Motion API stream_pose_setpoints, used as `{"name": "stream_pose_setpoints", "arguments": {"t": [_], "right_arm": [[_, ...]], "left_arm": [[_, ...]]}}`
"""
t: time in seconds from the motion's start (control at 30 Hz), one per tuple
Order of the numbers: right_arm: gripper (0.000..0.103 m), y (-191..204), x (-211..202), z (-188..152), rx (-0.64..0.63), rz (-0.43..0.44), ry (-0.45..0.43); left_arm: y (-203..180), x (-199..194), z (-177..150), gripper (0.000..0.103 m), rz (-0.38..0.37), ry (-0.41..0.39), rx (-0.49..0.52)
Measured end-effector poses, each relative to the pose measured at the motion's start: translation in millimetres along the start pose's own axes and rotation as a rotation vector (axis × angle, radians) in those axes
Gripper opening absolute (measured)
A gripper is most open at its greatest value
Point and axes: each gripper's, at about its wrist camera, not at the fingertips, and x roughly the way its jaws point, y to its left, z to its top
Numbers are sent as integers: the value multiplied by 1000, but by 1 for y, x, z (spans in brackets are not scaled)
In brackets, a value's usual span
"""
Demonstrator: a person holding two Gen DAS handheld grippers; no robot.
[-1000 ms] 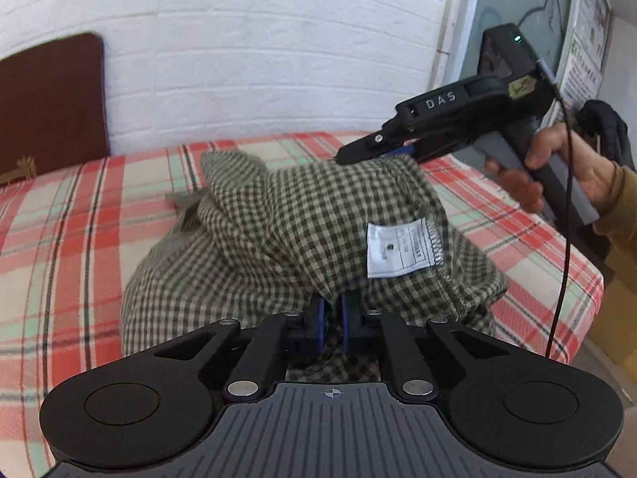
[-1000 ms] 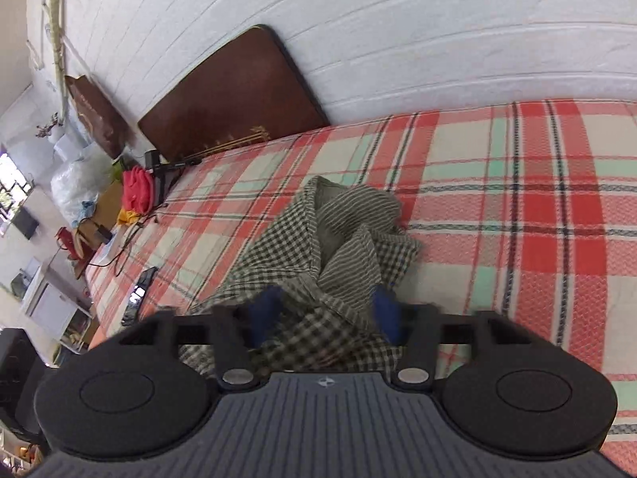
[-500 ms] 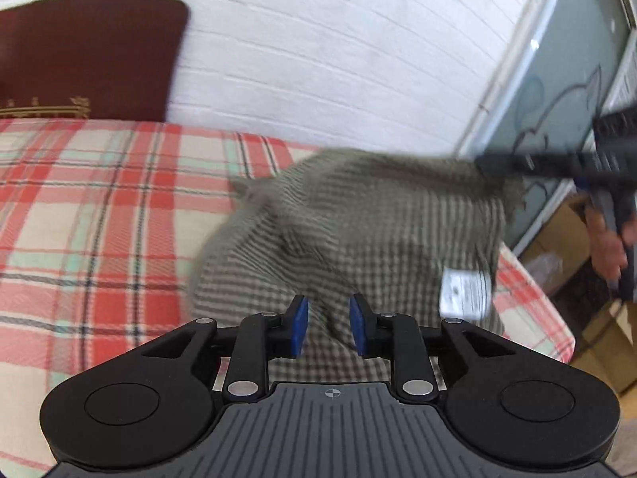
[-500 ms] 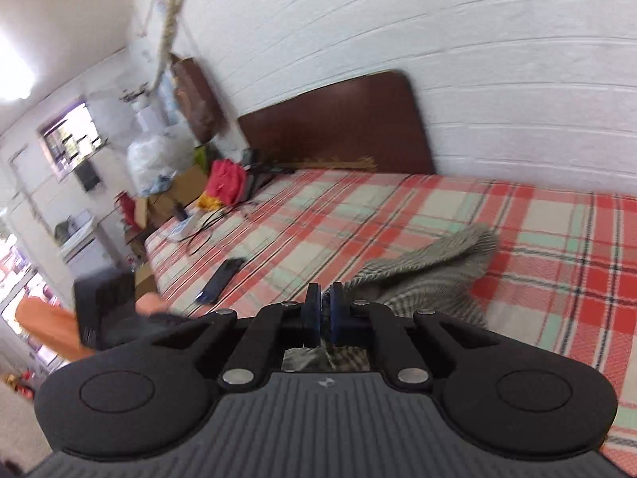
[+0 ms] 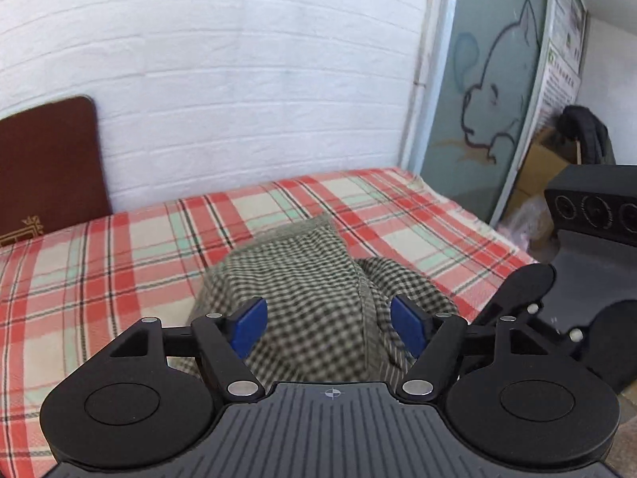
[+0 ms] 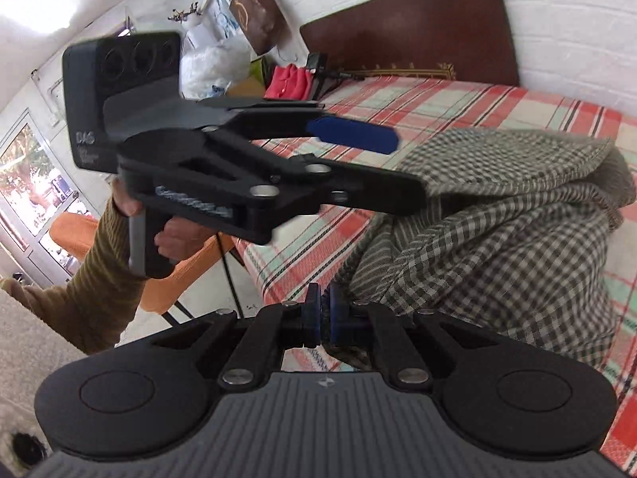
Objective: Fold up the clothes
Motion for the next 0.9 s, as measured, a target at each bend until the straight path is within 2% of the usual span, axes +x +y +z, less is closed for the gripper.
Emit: {"name": "stream_pose_setpoints", "arguments": {"t": [0.07, 0.1, 0.13, 0.17, 0.23, 0.4, 0.5, 0.53, 0.57, 0.63, 0.8, 0.9], "right_arm": [[5, 0, 0, -1, 1, 0, -6], [5, 0, 0, -2, 2, -1, -9], [5, 0, 0, -3, 2, -1, -12], [5, 0, -1, -3, 3, -1, -15], [5, 0, -1, -4, 4, -2, -21], [8, 0, -1, -8, 7, -3, -36], [17, -4, -15, -5, 25, -2, -96], [25, -5, -21, -4, 32, -3, -122], [40, -6, -28, -2, 34, -13, -150], [51, -8, -40, 2, 28, -58, -206], [53, -26, -44, 24, 37, -218, -244], [59, -44, -32, 38, 76, -258, -223]], "left_arm": [[-2, 9, -2, 76, -5, 18, 1], [-1, 13, -4, 50, 5, 27, 1], [0, 16, -6, 17, 15, 37, -6], [4, 19, -7, 9, 23, 50, -25], [12, 17, -11, 3, 34, 44, -64], [23, -13, -21, 2, 126, -38, -132], [29, -36, -31, 0, 198, -85, -179], [32, -44, -36, 0, 227, -99, -199], [35, -50, -42, 0, 256, -109, -224], [45, -60, -56, 0, 282, -117, -290], [64, -61, -96, 0, 342, -43, -403], [69, -56, -114, 0, 327, 10, -430]]}}
